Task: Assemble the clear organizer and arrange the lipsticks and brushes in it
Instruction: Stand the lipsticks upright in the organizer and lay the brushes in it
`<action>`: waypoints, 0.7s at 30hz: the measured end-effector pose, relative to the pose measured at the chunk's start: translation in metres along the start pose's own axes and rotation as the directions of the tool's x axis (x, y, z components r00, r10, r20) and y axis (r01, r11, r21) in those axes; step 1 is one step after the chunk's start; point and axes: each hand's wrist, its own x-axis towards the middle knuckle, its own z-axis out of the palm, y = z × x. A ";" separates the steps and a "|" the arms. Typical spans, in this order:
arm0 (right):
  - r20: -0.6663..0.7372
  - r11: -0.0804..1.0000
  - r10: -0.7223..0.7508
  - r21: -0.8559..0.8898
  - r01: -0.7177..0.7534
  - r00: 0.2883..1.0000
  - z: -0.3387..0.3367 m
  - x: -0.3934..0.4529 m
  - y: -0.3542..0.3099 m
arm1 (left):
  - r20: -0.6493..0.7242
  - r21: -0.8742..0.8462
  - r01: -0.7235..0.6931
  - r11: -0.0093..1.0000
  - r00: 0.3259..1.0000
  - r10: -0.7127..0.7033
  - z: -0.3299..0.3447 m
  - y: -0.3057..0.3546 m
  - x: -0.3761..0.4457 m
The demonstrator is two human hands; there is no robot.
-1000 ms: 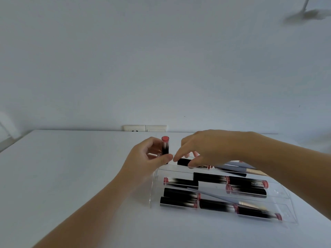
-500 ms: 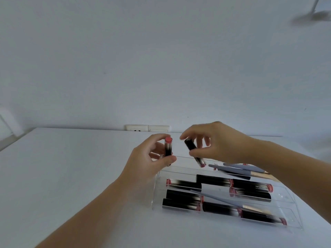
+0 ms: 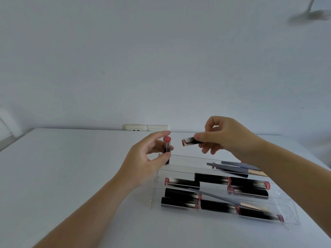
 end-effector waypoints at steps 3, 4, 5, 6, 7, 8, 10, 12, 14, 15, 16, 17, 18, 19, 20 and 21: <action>0.055 0.981 0.071 0.175 -0.080 0.996 -0.007 0.003 0.001 | -0.008 0.029 -0.007 1.000 1.000 0.007 -0.003 -0.003 0.002; 0.052 0.978 0.075 0.193 -0.084 0.996 -0.008 0.004 0.002 | -0.003 0.032 -0.006 0.999 1.000 0.006 -0.003 -0.004 0.002; 0.049 0.978 0.076 0.192 -0.084 0.996 -0.008 0.004 0.003 | 0.003 0.030 -0.004 1.000 1.000 0.004 -0.004 -0.004 0.002; 0.051 0.981 0.070 0.177 -0.078 0.996 -0.007 0.004 0.003 | 0.008 0.024 -0.001 1.000 1.000 0.000 -0.004 -0.004 0.001; 0.056 0.983 0.070 0.166 -0.078 0.996 -0.006 0.003 0.003 | 0.012 0.017 0.003 1.000 1.000 -0.003 -0.004 -0.004 0.001; 0.061 0.981 0.073 0.177 -0.082 0.995 -0.005 0.003 0.004 | 0.015 0.011 0.007 1.000 1.000 -0.007 -0.004 -0.004 0.000; 0.070 0.965 0.084 0.241 -0.099 0.994 -0.003 0.004 0.005 | 0.026 0.004 0.018 1.000 1.000 -0.018 -0.005 -0.004 0.000; 0.095 0.951 0.075 0.294 -0.100 0.993 -0.001 0.003 0.003 | 0.038 0.013 0.021 1.000 0.999 -0.022 -0.006 -0.004 0.000; 0.126 0.947 0.053 0.309 -0.090 0.991 0.002 0.001 0.001 | 0.046 0.022 0.021 1.000 0.999 -0.022 -0.007 -0.004 -0.001; 0.128 0.953 0.036 0.293 -0.072 0.991 0.004 0.000 0.000 | 0.048 0.024 0.020 1.000 0.999 -0.021 -0.008 -0.004 -0.002; 0.111 0.971 0.005 0.237 -0.031 0.994 0.007 -0.002 -0.002 | 0.049 0.026 0.018 0.999 0.999 -0.019 -0.008 -0.004 -0.002; 0.074 0.992 -0.045 0.124 0.035 0.996 0.011 -0.004 -0.003 | 0.049 0.028 0.016 0.999 0.999 -0.018 -0.008 -0.005 -0.002; 0.038 0.994 -0.110 -0.023 0.111 0.993 0.016 -0.006 -0.003 | 0.050 0.030 0.016 0.999 0.999 -0.017 -0.008 -0.005 -0.002; 0.024 0.972 -0.171 -0.160 0.173 0.985 0.022 -0.008 -0.003 | 0.051 0.031 0.016 0.999 0.999 -0.018 -0.009 -0.005 -0.002; 0.030 0.943 -0.212 -0.255 0.213 0.977 0.028 -0.009 -0.003 | 0.052 0.031 0.017 0.999 0.998 -0.019 -0.009 -0.005 -0.002; 0.037 0.926 -0.233 -0.298 0.234 0.972 0.033 -0.010 -0.002 | 0.052 0.032 0.017 0.999 0.998 -0.018 -0.009 -0.005 -0.002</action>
